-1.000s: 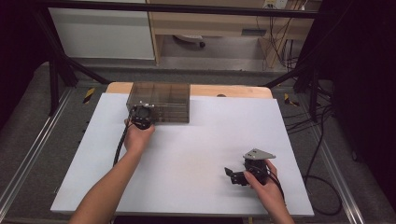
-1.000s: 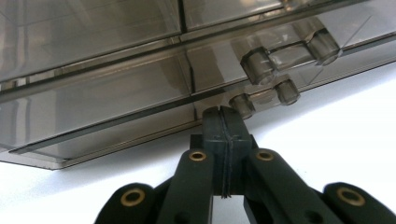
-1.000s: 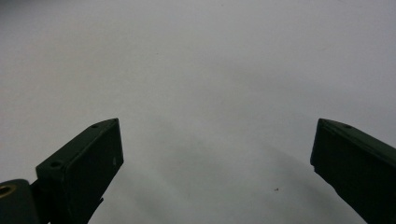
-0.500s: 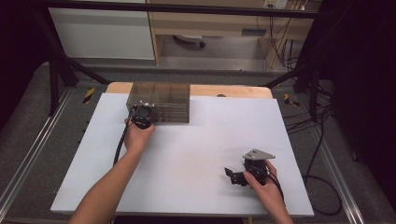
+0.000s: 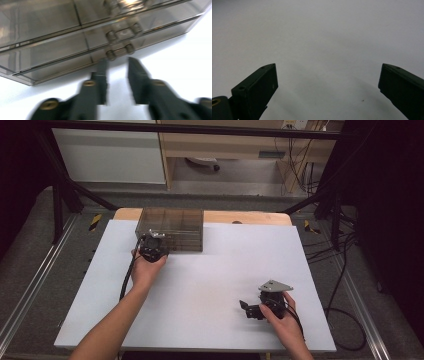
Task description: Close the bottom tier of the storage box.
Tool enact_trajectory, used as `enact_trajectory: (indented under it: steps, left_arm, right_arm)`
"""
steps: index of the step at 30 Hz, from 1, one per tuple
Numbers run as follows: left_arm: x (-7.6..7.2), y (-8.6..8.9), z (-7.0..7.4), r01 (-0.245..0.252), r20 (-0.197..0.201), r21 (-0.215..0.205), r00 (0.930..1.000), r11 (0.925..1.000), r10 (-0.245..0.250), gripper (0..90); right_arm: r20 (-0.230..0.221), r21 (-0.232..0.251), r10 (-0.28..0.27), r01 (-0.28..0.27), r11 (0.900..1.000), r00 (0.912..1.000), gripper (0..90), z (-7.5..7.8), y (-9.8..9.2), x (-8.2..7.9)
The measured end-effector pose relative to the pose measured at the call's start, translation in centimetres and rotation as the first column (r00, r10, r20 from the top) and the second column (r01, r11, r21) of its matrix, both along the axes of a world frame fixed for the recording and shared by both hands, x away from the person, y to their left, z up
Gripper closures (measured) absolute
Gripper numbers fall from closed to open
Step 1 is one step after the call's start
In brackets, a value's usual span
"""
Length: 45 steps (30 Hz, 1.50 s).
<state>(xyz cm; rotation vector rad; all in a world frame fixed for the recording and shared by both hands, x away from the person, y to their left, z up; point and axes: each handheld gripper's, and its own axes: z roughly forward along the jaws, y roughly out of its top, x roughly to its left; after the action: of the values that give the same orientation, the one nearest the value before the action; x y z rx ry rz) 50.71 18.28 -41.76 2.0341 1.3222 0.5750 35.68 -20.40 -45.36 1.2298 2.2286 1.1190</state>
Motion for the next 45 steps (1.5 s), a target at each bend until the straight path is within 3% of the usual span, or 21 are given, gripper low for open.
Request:
enact_trajectory:
  steps: [5,7,11,15,18,21,31,45]
  left_arm:
    - [-1.1,-0.2,1.4,0.032,0.072,-0.038,0.9970,0.9987,-0.029,40.4]
    - [-1.5,-0.1,2.1,0.044,0.095,-0.065,0.9948,0.9970,-0.038,34.6]
    - [-2.4,-0.4,3.1,0.054,0.165,-0.058,0.9853,0.9969,-0.044,23.8]
    - [-3.0,-0.5,4.0,0.065,0.178,-0.110,0.9830,0.9918,-0.045,14.5]
    - [-3.4,-0.5,4.5,0.071,0.186,-0.143,0.9815,0.9872,-0.043,12.0]
    - [-3.9,-0.5,5.0,0.088,0.211,-0.141,0.9759,0.9860,-0.057,11.3]
    - [-5.6,-0.1,6.4,0.135,0.237,-0.171,0.9671,0.9761,-0.092,8.6]
    - [-8.5,2.4,7.3,0.164,0.263,-0.207,0.9590,0.9647,-0.106,5.9]
  right_arm:
    - [0.005,-0.003,-0.009,0.009,1.000,0.9999,3.0,0.0,0.0,0.0]
    - [0.002,-0.006,-0.012,0.012,1.000,0.9999,3.1,0.0,0.0,0.1]
    - [0.002,-0.002,-0.019,0.019,1.000,0.9998,3.0,0.0,-0.2,0.1]
    - [0.010,-0.001,-0.019,0.019,1.000,0.9998,2.9,0.0,-0.2,0.1]
    - [0.023,-0.007,-0.017,0.017,1.000,0.9996,3.1,0.0,-0.1,0.0]
    - [0.025,-0.009,-0.010,0.010,1.000,0.9996,3.1,0.0,0.0,0.0]
    - [0.037,-0.014,0.010,-0.009,1.000,0.9993,3.4,0.0,0.0,-0.1]
    - [0.072,-0.009,0.053,-0.053,0.999,0.9960,3.4,0.0,0.1,-0.4]
